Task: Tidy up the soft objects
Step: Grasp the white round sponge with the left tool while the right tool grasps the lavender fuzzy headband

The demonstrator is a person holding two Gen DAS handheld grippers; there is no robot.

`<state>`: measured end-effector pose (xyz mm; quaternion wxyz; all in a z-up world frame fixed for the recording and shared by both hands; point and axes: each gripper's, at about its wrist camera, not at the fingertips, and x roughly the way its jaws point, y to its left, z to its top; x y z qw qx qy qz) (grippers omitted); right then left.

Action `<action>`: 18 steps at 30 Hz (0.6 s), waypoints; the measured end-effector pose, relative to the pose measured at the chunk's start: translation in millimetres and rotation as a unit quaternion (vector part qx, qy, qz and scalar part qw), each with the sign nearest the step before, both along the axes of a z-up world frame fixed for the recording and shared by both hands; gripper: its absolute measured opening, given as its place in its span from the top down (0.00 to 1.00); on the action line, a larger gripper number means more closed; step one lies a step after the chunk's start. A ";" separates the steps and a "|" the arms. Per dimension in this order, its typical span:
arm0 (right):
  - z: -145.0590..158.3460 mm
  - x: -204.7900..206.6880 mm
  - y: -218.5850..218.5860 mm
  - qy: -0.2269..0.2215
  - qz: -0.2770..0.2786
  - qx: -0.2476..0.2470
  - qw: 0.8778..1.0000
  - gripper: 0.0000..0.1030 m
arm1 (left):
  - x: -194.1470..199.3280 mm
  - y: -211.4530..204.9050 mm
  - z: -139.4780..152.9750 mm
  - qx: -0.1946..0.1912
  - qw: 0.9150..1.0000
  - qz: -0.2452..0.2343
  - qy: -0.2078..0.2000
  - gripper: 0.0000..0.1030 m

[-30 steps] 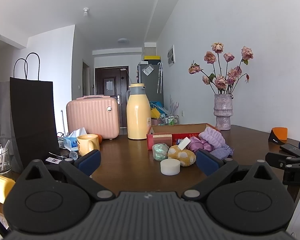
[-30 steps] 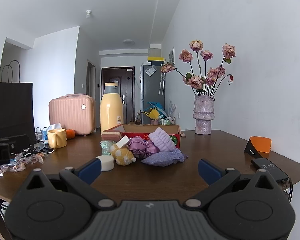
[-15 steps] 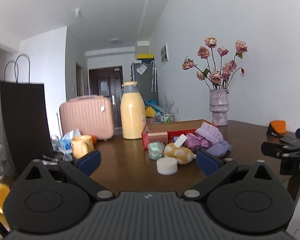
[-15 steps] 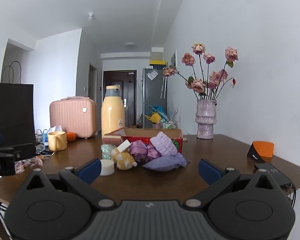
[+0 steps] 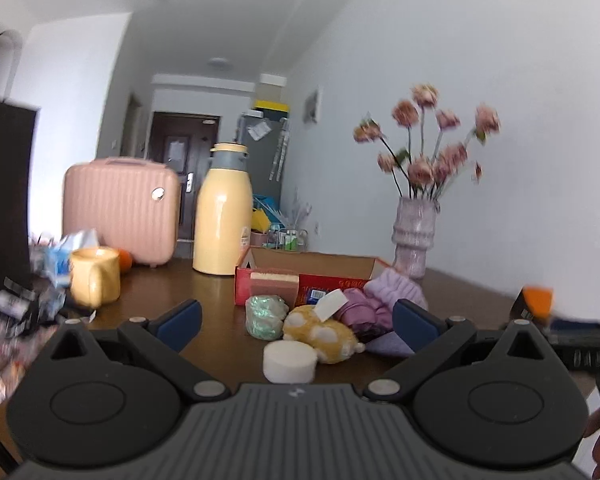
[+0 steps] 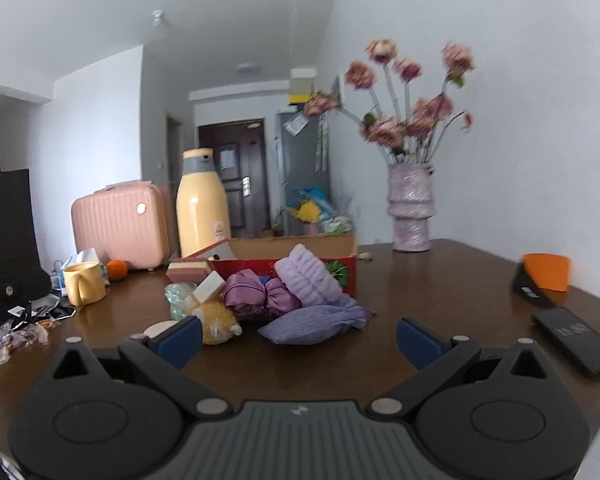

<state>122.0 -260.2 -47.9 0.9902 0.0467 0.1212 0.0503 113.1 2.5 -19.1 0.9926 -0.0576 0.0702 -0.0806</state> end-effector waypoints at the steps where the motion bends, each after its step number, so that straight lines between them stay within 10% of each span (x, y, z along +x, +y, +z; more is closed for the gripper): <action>1: -4.0 11.2 -3.2 0.001 0.004 0.014 1.000 0.00 | 8.0 -1.2 0.1 0.015 1.000 -0.004 -0.001 0.00; 5: -12.3 79.3 -7.9 0.149 0.075 0.008 0.986 0.00 | 53.3 -10.2 -1.6 0.069 0.996 0.013 0.053 0.00; 11: -5.3 134.1 -5.6 0.198 0.067 -0.003 0.978 0.00 | 108.8 -27.3 -12.9 0.144 0.985 0.034 0.090 0.00; 15: 3.6 159.4 -12.3 0.196 0.069 0.001 0.978 0.00 | 143.5 -38.3 -23.2 0.168 0.978 0.021 0.121 0.00; 18: 6.0 155.3 -17.7 0.084 0.088 0.007 0.993 0.00 | 159.5 -37.0 -30.1 0.149 0.979 -0.003 0.141 0.00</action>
